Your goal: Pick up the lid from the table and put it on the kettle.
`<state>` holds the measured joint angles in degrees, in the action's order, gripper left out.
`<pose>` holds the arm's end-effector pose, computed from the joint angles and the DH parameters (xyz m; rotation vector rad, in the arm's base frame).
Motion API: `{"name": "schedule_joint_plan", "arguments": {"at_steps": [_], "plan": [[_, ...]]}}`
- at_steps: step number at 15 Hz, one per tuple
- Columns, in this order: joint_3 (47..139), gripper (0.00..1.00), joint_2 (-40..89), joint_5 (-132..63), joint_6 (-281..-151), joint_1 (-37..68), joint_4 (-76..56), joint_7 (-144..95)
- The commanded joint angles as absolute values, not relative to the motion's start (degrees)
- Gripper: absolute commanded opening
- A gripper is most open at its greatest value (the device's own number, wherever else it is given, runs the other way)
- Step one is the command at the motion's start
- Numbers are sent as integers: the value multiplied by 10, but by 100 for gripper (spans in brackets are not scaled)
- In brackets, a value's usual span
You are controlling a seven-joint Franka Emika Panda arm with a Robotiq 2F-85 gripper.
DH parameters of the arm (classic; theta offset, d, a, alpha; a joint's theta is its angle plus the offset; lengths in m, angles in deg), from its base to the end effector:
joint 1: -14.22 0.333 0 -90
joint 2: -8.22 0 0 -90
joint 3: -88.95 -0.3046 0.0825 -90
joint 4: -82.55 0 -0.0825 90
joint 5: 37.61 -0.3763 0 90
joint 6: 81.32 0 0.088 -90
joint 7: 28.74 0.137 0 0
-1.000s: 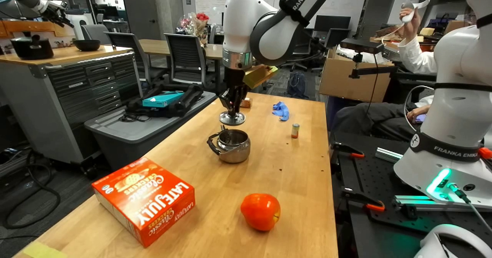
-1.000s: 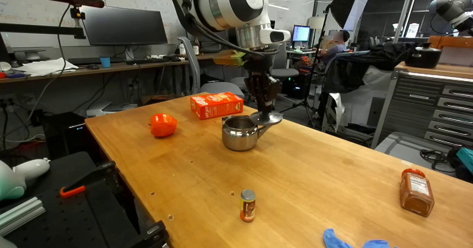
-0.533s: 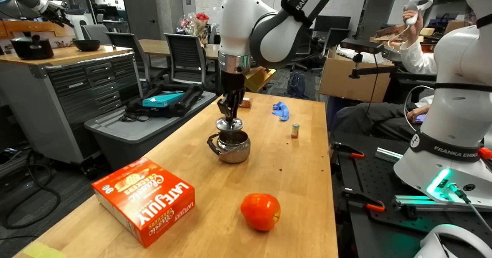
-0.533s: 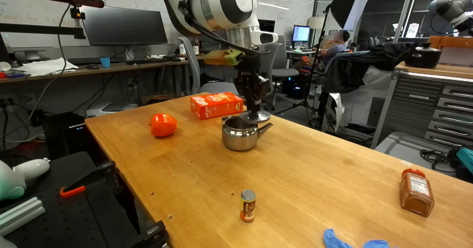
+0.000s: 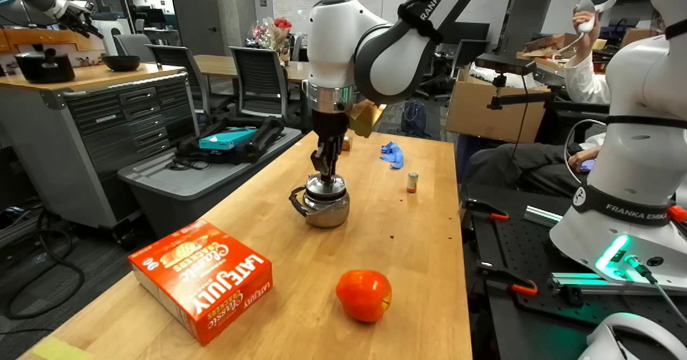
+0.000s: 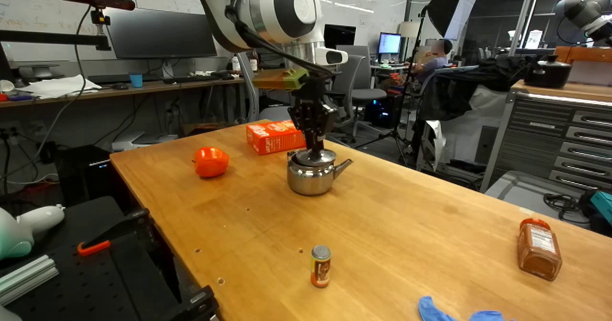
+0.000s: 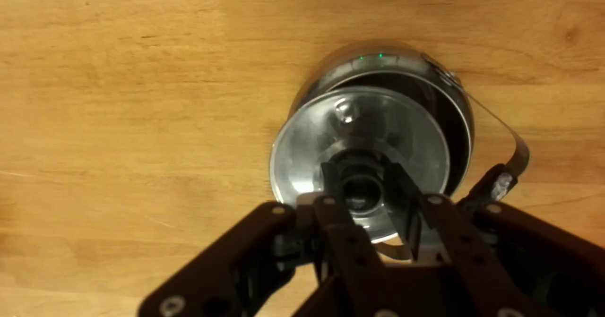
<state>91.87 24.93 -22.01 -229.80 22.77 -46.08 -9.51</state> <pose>0.5411 0.0536 0.2066 2.9912 -0.0091 0.1305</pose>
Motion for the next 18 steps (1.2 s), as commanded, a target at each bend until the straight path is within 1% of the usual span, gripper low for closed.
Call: {"name": "schedule_joint_plan", "arguments": {"at_steps": [1,18], "plan": [[915,7,231,-212,-2297,230,-482,-114],[894,7,211,-218,-2311,232,-514,-141]]}}
